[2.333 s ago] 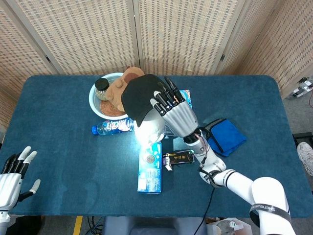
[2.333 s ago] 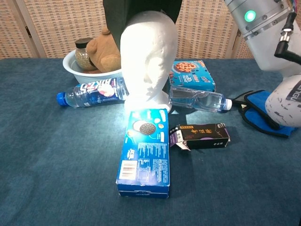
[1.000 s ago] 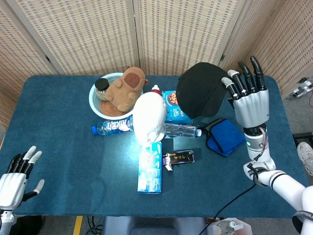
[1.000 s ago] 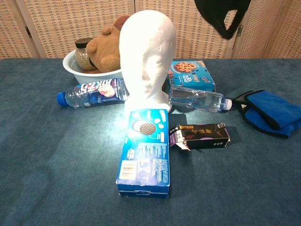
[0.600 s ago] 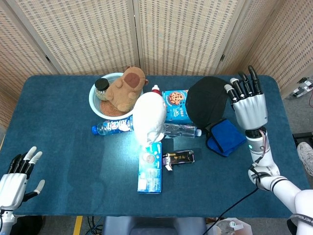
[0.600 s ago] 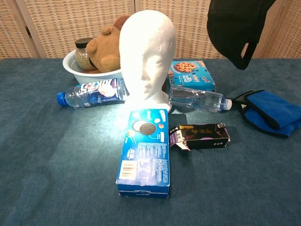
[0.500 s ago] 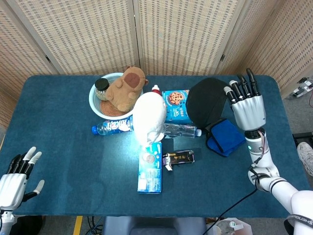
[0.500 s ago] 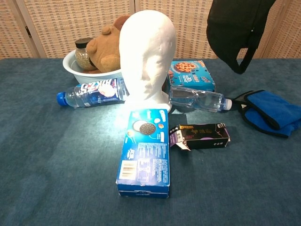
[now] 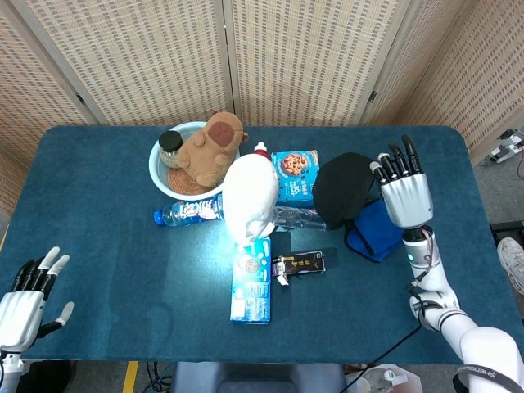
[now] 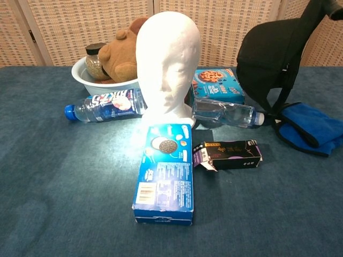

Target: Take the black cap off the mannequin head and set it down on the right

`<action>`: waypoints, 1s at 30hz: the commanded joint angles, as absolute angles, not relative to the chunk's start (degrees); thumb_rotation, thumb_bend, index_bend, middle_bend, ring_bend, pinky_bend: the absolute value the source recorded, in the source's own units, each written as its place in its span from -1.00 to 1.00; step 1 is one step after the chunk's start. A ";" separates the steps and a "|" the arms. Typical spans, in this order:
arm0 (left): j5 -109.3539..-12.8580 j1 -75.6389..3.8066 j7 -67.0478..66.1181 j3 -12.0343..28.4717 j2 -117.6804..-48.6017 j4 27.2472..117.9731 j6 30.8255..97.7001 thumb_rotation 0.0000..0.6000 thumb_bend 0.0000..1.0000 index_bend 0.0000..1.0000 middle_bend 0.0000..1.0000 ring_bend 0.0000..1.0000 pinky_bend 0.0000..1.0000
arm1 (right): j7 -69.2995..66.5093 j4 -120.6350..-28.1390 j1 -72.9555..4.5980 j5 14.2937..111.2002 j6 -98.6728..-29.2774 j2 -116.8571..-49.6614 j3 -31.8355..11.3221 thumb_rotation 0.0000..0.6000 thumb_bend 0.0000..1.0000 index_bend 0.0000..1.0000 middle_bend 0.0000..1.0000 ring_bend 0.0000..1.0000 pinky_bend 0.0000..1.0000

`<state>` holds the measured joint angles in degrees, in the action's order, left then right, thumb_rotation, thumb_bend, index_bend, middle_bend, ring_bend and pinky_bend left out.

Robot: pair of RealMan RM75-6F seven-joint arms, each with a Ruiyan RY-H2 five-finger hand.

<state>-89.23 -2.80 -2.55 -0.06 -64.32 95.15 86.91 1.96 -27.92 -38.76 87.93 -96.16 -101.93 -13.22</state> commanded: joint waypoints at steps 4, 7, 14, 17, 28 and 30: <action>-89.25 -2.74 -2.40 -0.16 -64.47 94.99 86.91 1.00 -0.38 -0.81 -1.00 -1.00 -1.00 | 0.77 -24.31 -36.96 88.20 -93.11 -105.02 -10.43 1.00 0.10 0.52 -0.07 -0.49 -0.68; -89.25 -2.68 -2.24 -0.16 -64.45 94.89 87.00 1.00 -0.38 -0.81 -1.00 -1.00 -1.00 | 0.73 -24.13 -35.61 88.45 -91.54 -105.50 -9.00 1.00 0.10 0.52 -0.11 -0.49 -0.68; -89.29 -2.62 -2.03 -0.19 -64.35 94.76 87.08 1.00 -0.38 -0.81 -1.00 -1.00 -1.00 | 3.38 -28.18 -31.97 88.61 -88.04 -103.33 -6.26 1.00 -0.04 0.22 -0.29 -0.60 -0.71; -89.34 -2.64 -2.05 -0.19 -64.42 94.74 87.05 1.00 -0.38 -0.81 -1.00 -1.00 -1.00 | 6.52 -33.15 -30.32 87.58 -86.26 -100.91 -6.11 1.00 -0.40 -0.16 -0.43 -0.72 -0.80; -89.56 -2.65 -2.20 -0.17 -64.32 95.05 87.23 1.00 -0.38 -0.81 -1.00 -1.00 -1.00 | 19.34 -59.90 -24.08 83.67 -83.54 -87.06 -5.74 1.00 -1.00 -1.00 -0.86 -1.00 -1.00; -89.60 -2.66 -2.34 -0.18 -64.31 95.16 87.22 1.00 -0.38 -0.81 -1.00 -1.00 -1.00 | 21.26 -63.29 -23.09 83.24 -83.30 -85.15 -5.34 1.00 -1.00 -1.00 -0.91 -1.00 -1.00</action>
<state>-89.60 -2.66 -2.34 -0.18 -64.31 95.15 87.22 17.35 -58.00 -25.42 84.60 -84.33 -89.20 -5.95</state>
